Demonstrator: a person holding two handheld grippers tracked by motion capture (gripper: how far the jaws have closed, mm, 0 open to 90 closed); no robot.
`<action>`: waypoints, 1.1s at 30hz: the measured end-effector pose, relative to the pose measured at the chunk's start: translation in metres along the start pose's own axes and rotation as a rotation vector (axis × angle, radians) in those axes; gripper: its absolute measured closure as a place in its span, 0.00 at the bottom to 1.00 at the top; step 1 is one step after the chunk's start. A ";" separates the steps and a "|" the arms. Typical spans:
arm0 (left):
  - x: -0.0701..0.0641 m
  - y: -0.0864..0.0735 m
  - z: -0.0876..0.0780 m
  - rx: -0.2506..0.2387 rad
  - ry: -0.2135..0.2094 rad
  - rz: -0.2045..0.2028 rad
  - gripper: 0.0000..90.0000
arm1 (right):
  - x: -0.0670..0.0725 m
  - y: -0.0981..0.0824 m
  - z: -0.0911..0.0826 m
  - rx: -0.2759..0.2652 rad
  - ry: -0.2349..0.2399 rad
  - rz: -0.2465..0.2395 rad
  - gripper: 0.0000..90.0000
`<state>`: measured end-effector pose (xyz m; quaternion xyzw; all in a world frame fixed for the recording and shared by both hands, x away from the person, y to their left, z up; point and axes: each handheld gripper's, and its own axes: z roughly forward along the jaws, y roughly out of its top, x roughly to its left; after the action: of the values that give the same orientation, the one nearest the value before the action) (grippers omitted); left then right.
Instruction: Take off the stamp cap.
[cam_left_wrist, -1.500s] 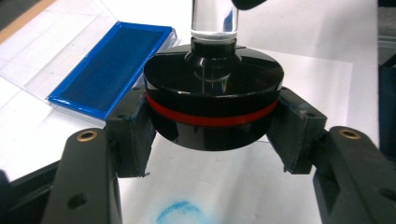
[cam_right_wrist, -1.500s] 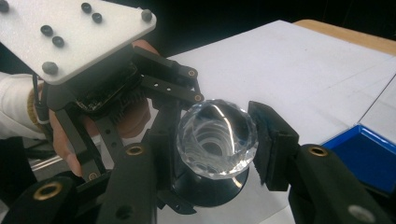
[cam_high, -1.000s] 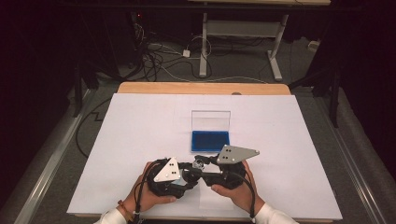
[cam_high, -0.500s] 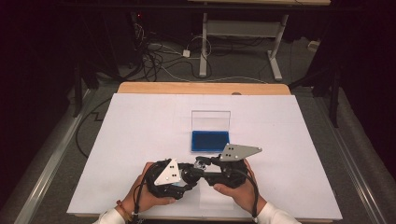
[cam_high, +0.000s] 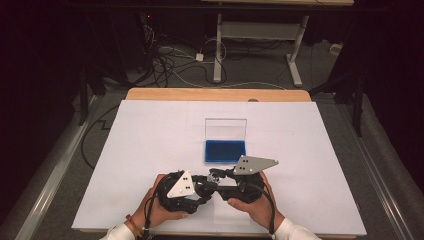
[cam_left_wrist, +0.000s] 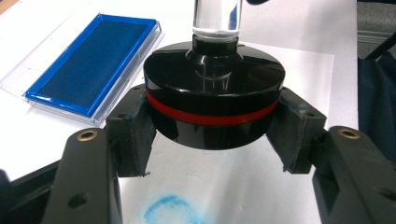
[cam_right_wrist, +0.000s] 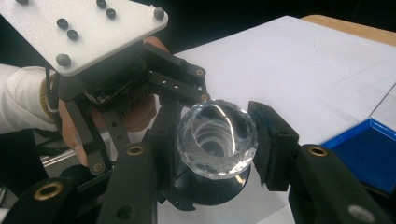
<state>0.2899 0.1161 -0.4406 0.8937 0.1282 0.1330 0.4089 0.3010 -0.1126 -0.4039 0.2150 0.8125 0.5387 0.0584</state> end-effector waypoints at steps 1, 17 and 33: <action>0.000 0.000 0.000 0.000 -0.003 -0.002 0.41 | 0.000 0.000 0.000 0.003 0.001 -0.005 0.64; 0.002 -0.004 0.004 0.005 -0.044 -0.022 0.41 | 0.007 -0.003 0.003 0.019 -0.032 -0.048 0.64; 0.026 -0.025 -0.007 0.014 0.026 -0.132 0.41 | 0.008 0.010 -0.031 -0.058 -0.092 -0.112 0.64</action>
<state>0.3089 0.1459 -0.4515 0.8843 0.1929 0.1163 0.4091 0.2867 -0.1328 -0.3813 0.1919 0.8038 0.5474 0.1320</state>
